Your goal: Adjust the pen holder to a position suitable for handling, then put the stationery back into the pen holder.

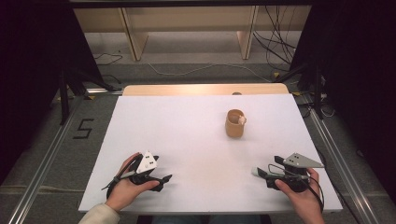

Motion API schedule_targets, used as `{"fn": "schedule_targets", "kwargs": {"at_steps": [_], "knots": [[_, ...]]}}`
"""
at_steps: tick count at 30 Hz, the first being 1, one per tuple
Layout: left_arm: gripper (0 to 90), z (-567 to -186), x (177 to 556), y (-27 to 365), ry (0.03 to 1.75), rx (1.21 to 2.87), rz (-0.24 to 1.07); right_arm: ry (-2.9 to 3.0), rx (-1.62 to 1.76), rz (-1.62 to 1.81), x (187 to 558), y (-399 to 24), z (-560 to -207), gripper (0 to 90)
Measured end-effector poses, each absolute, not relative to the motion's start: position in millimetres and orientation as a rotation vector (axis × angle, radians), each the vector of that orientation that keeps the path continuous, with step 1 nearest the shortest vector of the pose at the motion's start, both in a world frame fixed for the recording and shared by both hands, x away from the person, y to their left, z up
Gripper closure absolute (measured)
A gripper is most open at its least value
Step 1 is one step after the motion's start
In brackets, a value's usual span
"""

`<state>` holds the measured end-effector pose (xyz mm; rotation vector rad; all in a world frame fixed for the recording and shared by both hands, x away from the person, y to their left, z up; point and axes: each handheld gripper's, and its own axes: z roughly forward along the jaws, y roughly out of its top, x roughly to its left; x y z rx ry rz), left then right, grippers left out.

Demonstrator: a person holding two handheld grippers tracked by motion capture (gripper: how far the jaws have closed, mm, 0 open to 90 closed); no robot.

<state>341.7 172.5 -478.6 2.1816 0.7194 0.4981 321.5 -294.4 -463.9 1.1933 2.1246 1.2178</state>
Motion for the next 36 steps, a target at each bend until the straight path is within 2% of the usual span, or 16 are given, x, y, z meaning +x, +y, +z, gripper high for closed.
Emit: {"fn": "schedule_targets", "kwargs": {"at_steps": [13,15,16,17,18,19,21,27,29,30,31,34,36], "knots": [[17.5,-479.4,341.0,171.0,0.73,2.188,0.499,2.115,1.204,1.215,324.0,-296.2,-460.9,18.2],[17.4,-479.7,341.1,171.7,0.735,2.184,0.498,2.112,1.203,1.195,327.6,-296.4,-458.5,25.2],[17.5,-479.7,341.1,171.7,0.735,2.184,0.498,2.112,1.203,1.195,327.6,-296.4,-458.5,25.2],[17.5,-479.7,341.4,171.8,0.733,2.186,0.501,2.112,1.21,1.175,332.3,-296.2,-455.5,32.7],[17.5,-479.5,341.4,171.6,0.734,2.184,0.5,2.111,1.208,1.161,335.2,-295.9,-454.3,37.1],[17.5,-479.3,341.4,171.1,0.734,2.182,0.501,2.111,1.208,1.161,335.2,-295.9,-454.3,37.1],[17.8,-478.2,341.1,169.3,0.731,2.18,0.502,2.133,1.214,1.137,343.5,-293.0,-451.9,49.0],[18.1,-478.3,342.0,166.6,0.736,2.18,0.509,2.196,1.256,1.067,356.2,-288.8,-454.9,64.7],[18.2,-478.3,342.0,166.6,0.736,2.18,0.51,2.225,1.253,1.047,357.4,-288.0,-455.9,73.9],[18.2,-478.3,342.0,166.8,0.736,2.18,0.51,2.225,1.253,1.047,357.4,-288.0,-455.9,73.9],[18.2,-478.3,342.0,166.9,0.737,2.179,0.51,2.246,1.254,1.028,357.7,-286.5,-456.0,81.9],[18.3,-478.2,341.9,167.8,0.736,2.183,0.512,2.291,1.294,0.998,359.5,-283.9,-456.7,89.3],[18.3,-478.0,341.8,168.2,0.738,2.177,0.513,2.309,1.296,0.989,360.4,-282.7,-457.3,90.0]]}}
